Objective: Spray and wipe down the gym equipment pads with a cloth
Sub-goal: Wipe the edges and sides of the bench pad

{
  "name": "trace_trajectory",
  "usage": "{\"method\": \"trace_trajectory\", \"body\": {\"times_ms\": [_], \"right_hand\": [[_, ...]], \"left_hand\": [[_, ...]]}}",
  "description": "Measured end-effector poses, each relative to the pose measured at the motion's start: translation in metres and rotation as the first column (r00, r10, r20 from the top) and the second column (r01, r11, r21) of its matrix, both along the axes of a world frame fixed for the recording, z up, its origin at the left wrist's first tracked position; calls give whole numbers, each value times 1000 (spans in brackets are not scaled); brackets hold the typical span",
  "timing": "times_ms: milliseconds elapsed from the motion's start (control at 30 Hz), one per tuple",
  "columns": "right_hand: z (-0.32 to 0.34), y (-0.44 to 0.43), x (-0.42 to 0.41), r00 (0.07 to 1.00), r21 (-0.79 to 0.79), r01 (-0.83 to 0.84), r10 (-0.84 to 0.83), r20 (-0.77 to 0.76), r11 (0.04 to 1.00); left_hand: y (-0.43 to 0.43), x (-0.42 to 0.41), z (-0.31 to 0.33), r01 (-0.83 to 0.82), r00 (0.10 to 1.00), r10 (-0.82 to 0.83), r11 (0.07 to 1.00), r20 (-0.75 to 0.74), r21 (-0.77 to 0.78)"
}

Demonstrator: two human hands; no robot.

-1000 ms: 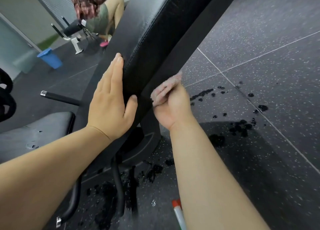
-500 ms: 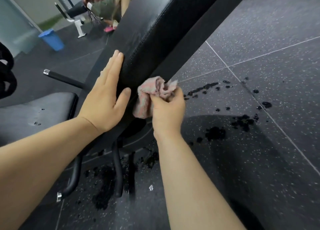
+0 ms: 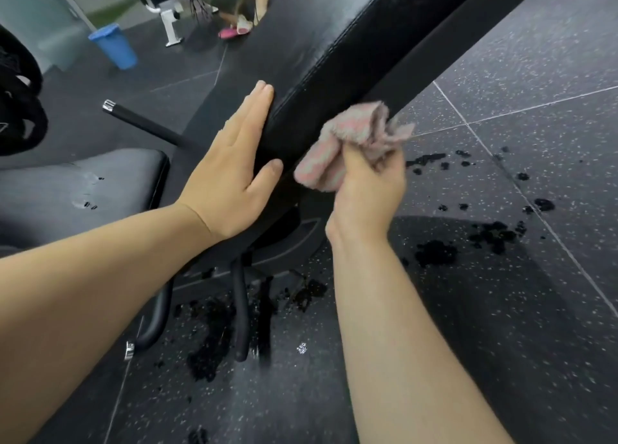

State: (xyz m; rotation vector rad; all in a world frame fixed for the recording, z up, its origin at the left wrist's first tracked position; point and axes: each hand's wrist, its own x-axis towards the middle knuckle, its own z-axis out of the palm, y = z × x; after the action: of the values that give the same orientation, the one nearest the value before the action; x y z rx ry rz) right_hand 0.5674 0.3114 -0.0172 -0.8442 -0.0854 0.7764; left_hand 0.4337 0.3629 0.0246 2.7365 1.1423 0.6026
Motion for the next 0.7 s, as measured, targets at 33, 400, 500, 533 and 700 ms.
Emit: {"method": "trace_trajectory", "body": {"times_ms": [33,400,500,533,700], "right_hand": [[-8,-1,-11,998,-31,-65,66,23,997],[-58,-30,31,916,-530,-293,393,85,796],[-52,-31,44,873,-136,-428,370,-318,893],[-48,-32,45,836,-12,-426,388,-388,905],[-32,-31,34,732,308,-394,499,-464,866]], "left_hand": [[-1,0,0,0,1000,0,1000,1,-3],[-4,-1,3,-2,1000,2,1000,4,-16],[-5,0,2,-21,1000,21,1000,4,-15],[-5,1,2,-25,1000,25,1000,2,-14],[-4,1,2,-26,1000,25,1000,-5,-10]]}}
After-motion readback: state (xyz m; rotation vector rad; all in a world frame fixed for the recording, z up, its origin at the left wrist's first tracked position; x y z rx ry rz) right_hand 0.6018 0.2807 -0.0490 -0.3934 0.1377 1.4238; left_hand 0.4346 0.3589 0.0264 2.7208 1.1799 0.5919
